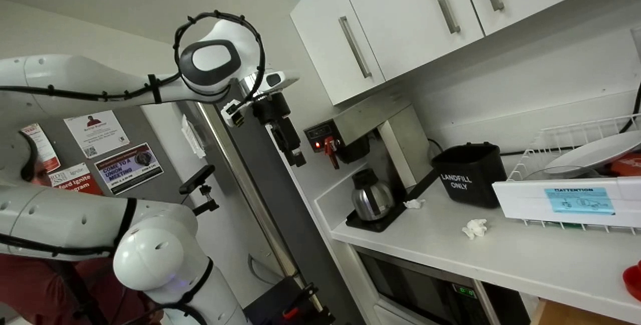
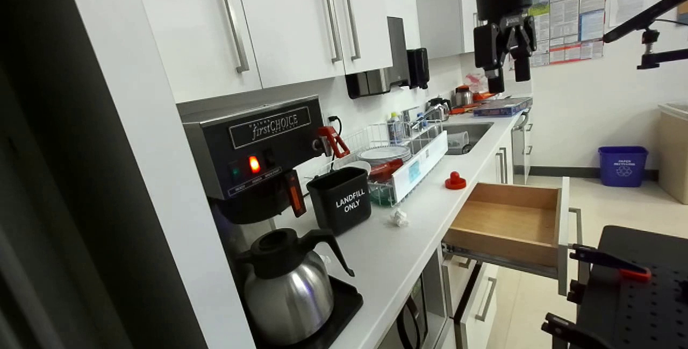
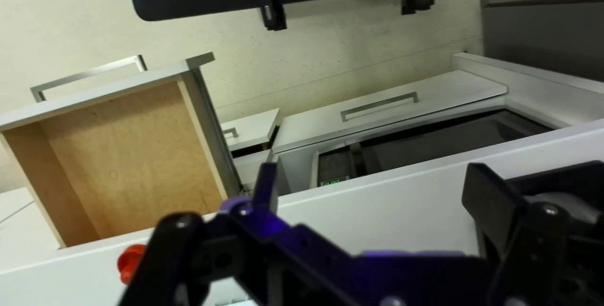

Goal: Press the power-off button on the coffee maker.

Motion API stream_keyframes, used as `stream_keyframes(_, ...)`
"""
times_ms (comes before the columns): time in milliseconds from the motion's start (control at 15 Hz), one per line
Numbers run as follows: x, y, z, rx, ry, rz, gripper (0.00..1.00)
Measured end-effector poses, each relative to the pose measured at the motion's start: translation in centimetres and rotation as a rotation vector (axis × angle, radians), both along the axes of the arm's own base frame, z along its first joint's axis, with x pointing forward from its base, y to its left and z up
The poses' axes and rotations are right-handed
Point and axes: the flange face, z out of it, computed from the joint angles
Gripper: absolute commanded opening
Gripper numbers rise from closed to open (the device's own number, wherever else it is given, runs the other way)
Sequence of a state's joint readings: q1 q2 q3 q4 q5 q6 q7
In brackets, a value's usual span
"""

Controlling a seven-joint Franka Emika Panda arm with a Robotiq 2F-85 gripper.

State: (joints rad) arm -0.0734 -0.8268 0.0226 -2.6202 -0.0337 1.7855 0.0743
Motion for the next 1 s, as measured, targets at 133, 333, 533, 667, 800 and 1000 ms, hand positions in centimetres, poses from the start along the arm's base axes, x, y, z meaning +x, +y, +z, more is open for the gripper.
stream_keyframes(133, -0.5, 4.0, 0.4, -0.007, -0.004, 0.08, 1.0)
stream_keyframes(333, -1.1, 5.8, 0.8, -0.021, -0.008, 0.134, 1.0)
stream_keyframes(533, -1.1, 5.6, 0.8, -0.017, -0.007, 0.132, 1.0)
stream_keyframes(667, -1.0, 5.8, 0.7, -0.008, -0.009, 0.134, 1.0)
stream_keyframes(800, -0.6, 7.4, 0.5, 0.035, -0.026, 0.156, 1.0)
stream_keyframes(1000, 0.0, 11.9, 0.3, 0.102, -0.064, 0.229, 1.0)
